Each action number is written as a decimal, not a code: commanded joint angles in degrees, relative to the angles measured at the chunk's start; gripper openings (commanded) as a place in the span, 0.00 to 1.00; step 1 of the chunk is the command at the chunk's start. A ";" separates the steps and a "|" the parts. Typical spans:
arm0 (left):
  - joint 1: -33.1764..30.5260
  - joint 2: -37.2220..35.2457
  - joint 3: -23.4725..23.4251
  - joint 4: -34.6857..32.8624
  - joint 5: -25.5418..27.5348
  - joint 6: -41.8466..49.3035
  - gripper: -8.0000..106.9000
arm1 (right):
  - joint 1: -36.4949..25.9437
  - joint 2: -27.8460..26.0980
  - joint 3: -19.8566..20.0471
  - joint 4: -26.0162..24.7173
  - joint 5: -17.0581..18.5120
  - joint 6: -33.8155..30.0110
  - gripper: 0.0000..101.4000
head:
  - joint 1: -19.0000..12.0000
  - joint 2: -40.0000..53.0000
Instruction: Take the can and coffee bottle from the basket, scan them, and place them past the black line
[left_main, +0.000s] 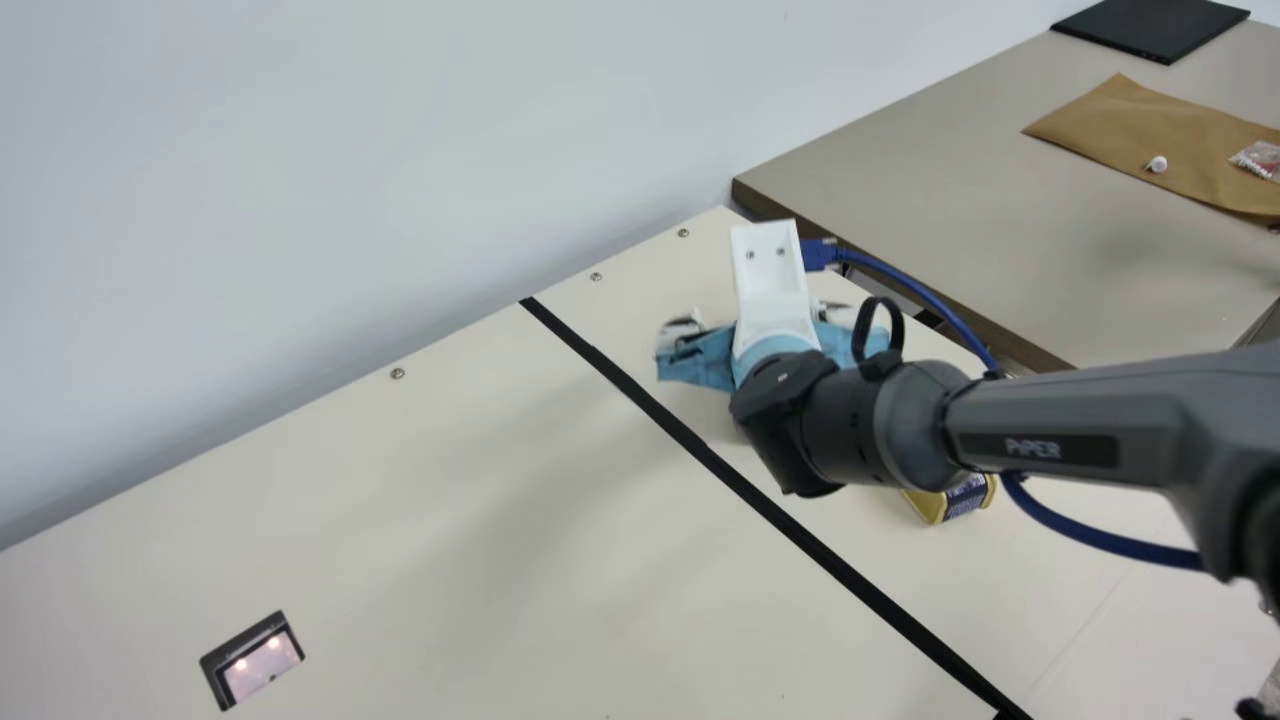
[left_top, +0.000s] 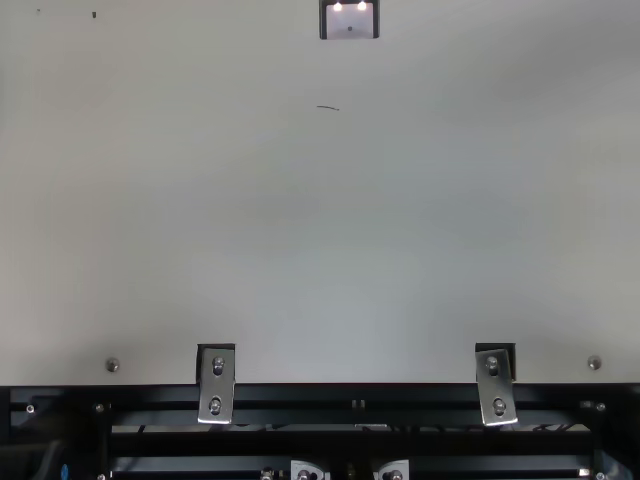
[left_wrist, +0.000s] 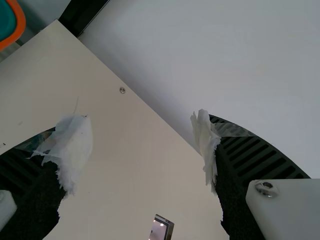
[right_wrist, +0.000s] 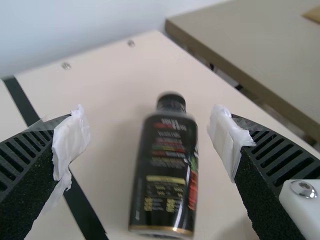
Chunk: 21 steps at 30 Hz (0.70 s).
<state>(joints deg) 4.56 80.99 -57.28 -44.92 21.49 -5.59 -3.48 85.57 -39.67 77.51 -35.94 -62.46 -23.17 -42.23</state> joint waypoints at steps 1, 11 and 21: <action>0.00 0.00 0.00 0.00 0.00 0.00 0.85 | 1.61 -3.10 -2.30 3.31 0.95 -2.81 1.00 | -1.83 -1.70; 0.00 0.00 0.00 0.00 0.00 0.00 0.85 | 10.74 -7.46 -9.87 22.47 7.12 -13.32 1.00 | -1.83 -1.70; 0.00 0.00 0.00 0.00 0.00 0.00 0.85 | 18.29 -7.04 -7.30 22.47 12.54 -6.52 1.00 | -1.83 3.47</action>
<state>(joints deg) 4.56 80.99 -57.28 -44.92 21.49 -5.59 13.85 78.71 -47.15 99.97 -23.67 -70.62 -23.17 -39.88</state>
